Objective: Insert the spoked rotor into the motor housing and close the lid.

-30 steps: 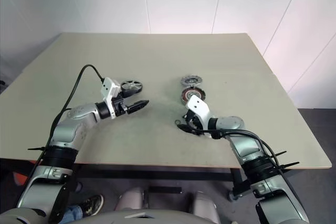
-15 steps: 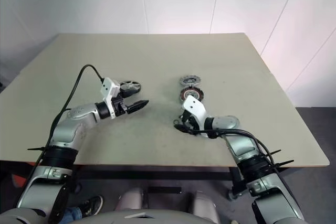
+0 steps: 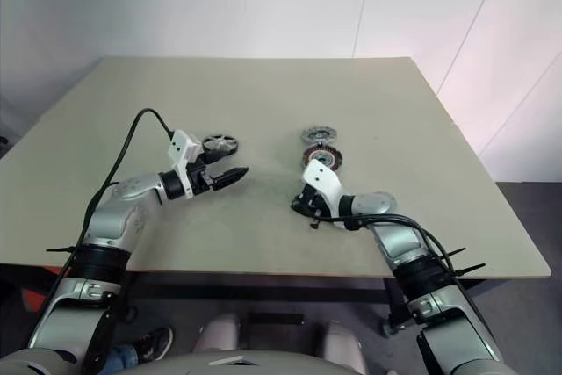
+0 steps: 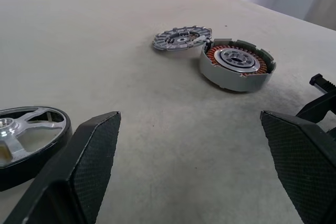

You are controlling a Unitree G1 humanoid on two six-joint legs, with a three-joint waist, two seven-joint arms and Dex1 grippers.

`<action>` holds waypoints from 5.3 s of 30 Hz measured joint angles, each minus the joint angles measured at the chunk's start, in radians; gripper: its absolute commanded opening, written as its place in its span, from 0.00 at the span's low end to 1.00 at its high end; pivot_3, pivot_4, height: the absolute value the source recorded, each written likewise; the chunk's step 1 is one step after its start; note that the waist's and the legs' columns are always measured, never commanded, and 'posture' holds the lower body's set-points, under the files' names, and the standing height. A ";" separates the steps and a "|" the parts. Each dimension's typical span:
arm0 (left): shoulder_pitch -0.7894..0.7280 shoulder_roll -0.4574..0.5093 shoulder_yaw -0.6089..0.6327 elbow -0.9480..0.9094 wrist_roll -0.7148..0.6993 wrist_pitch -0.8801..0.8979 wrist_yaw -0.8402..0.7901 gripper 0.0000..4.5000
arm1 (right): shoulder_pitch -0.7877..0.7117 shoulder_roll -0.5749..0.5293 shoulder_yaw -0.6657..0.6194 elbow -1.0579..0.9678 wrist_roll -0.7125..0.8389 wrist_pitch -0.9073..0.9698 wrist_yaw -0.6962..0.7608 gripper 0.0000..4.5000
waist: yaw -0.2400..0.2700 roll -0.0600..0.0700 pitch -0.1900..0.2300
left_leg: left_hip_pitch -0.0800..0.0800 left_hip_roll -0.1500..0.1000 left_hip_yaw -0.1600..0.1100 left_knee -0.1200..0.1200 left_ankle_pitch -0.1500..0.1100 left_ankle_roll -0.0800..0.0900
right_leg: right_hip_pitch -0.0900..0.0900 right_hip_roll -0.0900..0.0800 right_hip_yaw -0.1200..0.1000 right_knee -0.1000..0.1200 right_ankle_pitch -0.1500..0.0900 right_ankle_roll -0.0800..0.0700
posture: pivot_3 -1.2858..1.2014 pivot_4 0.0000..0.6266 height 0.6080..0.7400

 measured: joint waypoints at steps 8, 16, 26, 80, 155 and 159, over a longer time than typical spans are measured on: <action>-0.001 -0.001 0.000 0.005 0.001 -0.004 0.002 1.00 | 0.034 -0.185 -0.131 0.050 0.027 -0.014 0.004 0.13 | 0.018 0.000 0.000 | -0.002 -0.002 0.001 0.000 -0.002 0.003 | 0.001 -0.002 0.001 -0.001 0.000 0.001 | 0.52 0.00 1.00; -0.006 -0.008 -0.006 0.021 0.005 -0.005 -0.002 1.00 | 0.013 -0.228 -0.185 0.173 0.026 -0.069 -0.008 0.13 | 0.023 0.000 0.000 | -0.001 -0.002 0.001 0.000 -0.002 0.003 | 0.002 -0.002 0.001 -0.001 -0.001 0.002 | 0.52 0.00 1.00; -0.008 -0.006 -0.005 0.025 0.013 -0.006 -0.003 1.00 | 0.002 -0.197 -0.261 0.077 0.146 -0.004 0.033 0.49 | 0.019 0.001 0.000 | -0.004 -0.001 0.001 0.000 -0.002 0.003 | -0.003 -0.001 0.001 0.000 -0.001 0.001 | 0.52 0.00 1.00; 0.090 -0.062 0.031 -0.035 -0.003 -0.016 0.083 1.00 | -0.743 -0.007 0.197 0.928 -0.509 -0.789 0.241 0.99 | -0.030 0.001 0.000 | -0.021 0.002 0.002 0.009 -0.002 0.005 | -0.019 0.000 0.001 0.012 0.003 -0.009 | 0.52 0.00 1.00; 0.153 -0.115 0.014 -0.092 -0.005 0.002 0.181 1.00 | -0.665 0.080 0.240 0.508 -0.409 -0.584 0.579 0.44 | -0.025 0.002 0.001 | -0.035 0.004 0.001 0.016 -0.003 0.007 | -0.032 0.000 0.001 0.018 0.003 -0.009 | 0.52 0.00 1.00; 0.174 -0.069 0.053 -0.107 -0.010 0.003 0.178 1.00 | -0.641 0.086 0.269 0.498 -0.423 -0.582 0.555 0.44 | -0.029 0.002 0.001 | -0.034 0.004 0.001 0.016 -0.003 0.006 | -0.032 0.000 0.001 0.018 0.003 -0.009 | 0.52 0.00 1.00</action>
